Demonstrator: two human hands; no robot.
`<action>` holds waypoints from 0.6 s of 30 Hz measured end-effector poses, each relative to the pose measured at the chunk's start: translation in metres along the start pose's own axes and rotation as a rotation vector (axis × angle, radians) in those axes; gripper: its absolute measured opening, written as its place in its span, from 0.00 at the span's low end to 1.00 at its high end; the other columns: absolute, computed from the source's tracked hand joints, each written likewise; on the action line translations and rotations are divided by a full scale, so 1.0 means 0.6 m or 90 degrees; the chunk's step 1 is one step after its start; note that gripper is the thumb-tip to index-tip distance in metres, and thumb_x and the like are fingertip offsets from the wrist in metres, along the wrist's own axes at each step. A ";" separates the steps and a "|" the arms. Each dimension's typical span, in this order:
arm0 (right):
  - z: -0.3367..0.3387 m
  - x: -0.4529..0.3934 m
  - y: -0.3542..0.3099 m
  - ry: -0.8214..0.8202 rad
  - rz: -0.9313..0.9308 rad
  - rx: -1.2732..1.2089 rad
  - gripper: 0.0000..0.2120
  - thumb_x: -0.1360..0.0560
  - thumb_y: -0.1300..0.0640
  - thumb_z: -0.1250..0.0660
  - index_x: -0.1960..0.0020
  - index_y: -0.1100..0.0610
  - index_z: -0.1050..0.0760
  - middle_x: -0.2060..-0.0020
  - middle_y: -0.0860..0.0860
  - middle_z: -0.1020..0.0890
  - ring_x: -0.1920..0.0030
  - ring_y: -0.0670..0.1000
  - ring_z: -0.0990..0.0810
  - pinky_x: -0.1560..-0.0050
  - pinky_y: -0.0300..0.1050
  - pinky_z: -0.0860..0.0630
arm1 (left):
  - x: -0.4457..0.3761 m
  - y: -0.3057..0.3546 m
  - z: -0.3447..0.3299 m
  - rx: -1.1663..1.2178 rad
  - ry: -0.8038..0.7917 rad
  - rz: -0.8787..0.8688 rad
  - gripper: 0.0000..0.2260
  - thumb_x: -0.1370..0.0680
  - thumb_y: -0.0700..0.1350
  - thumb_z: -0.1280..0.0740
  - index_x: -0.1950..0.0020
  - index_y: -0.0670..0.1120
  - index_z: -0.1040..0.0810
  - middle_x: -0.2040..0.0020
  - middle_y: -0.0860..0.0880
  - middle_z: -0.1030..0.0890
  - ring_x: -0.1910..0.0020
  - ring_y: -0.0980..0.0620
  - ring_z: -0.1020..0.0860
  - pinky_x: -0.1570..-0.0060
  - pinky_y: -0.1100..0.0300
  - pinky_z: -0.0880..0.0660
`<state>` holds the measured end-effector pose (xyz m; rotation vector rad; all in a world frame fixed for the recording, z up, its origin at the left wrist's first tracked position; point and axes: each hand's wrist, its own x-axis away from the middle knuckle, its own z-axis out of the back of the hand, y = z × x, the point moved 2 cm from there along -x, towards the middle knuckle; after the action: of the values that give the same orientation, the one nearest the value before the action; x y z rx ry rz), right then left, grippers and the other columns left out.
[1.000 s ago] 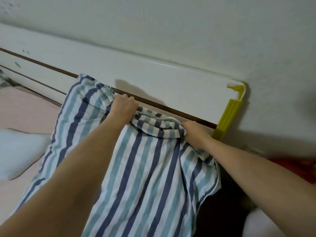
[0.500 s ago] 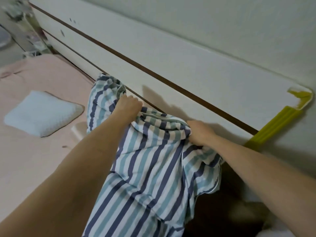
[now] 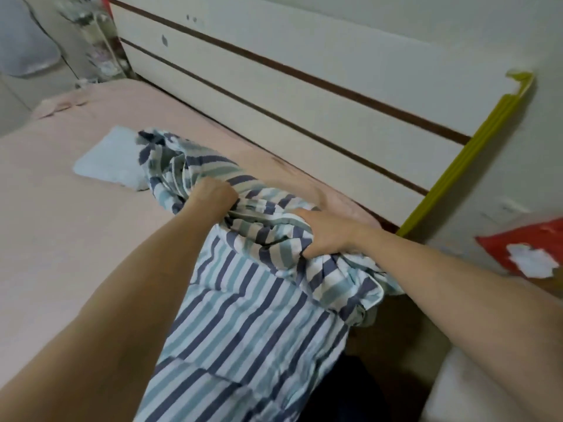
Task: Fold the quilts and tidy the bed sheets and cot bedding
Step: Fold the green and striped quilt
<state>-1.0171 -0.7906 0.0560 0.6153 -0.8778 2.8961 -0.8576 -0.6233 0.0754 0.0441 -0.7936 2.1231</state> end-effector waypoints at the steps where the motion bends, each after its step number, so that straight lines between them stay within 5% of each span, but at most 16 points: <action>1: -0.032 0.011 -0.031 -0.004 0.001 0.006 0.43 0.35 0.49 0.27 0.25 0.50 0.44 0.32 0.50 0.29 0.35 0.52 0.28 0.36 0.47 0.30 | 0.032 -0.004 -0.020 -0.007 -0.011 0.002 0.10 0.22 0.38 0.38 0.46 0.48 0.20 0.48 0.50 0.20 0.48 0.49 0.20 0.54 0.57 0.24; 4: -0.127 0.033 -0.122 0.009 0.028 0.000 0.44 0.34 0.48 0.27 0.25 0.51 0.45 0.37 0.54 0.25 0.42 0.56 0.24 0.46 0.45 0.27 | 0.119 -0.021 -0.076 -0.034 -0.010 0.003 0.10 0.23 0.37 0.38 0.49 0.49 0.19 0.51 0.52 0.19 0.51 0.50 0.19 0.58 0.59 0.26; 8: -0.233 0.029 -0.184 -0.025 0.020 0.046 0.48 0.34 0.43 0.29 0.23 0.49 0.52 0.41 0.59 0.24 0.48 0.59 0.24 0.55 0.48 0.26 | 0.199 -0.019 -0.166 -0.008 -0.010 -0.011 0.08 0.21 0.40 0.40 0.49 0.52 0.23 0.51 0.54 0.18 0.51 0.52 0.20 0.51 0.59 0.32; 11: -0.308 0.007 -0.217 -0.020 0.035 0.112 0.46 0.32 0.45 0.31 0.23 0.47 0.54 0.63 0.51 0.26 0.67 0.51 0.31 0.73 0.43 0.40 | 0.242 -0.014 -0.238 0.054 -0.011 0.001 0.10 0.20 0.41 0.41 0.43 0.54 0.26 0.49 0.53 0.19 0.50 0.51 0.21 0.53 0.57 0.37; 13: -0.336 -0.003 -0.234 0.007 0.042 0.154 0.44 0.30 0.51 0.32 0.23 0.44 0.56 0.69 0.47 0.34 0.70 0.50 0.35 0.75 0.43 0.44 | 0.260 -0.015 -0.269 0.095 0.016 0.017 0.11 0.20 0.41 0.41 0.43 0.55 0.26 0.49 0.53 0.18 0.51 0.51 0.20 0.54 0.57 0.39; 18: -0.379 -0.006 -0.304 0.099 0.044 0.249 0.44 0.27 0.58 0.34 0.23 0.39 0.60 0.69 0.49 0.35 0.70 0.54 0.34 0.74 0.45 0.45 | 0.296 -0.061 -0.294 0.128 0.100 0.037 0.10 0.20 0.42 0.39 0.43 0.55 0.24 0.49 0.53 0.17 0.51 0.50 0.20 0.52 0.57 0.34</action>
<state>-1.0653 -0.5142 -0.0229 0.3753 -0.3209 3.1494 -0.9023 -0.3840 0.0067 -0.0400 -0.4937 2.2240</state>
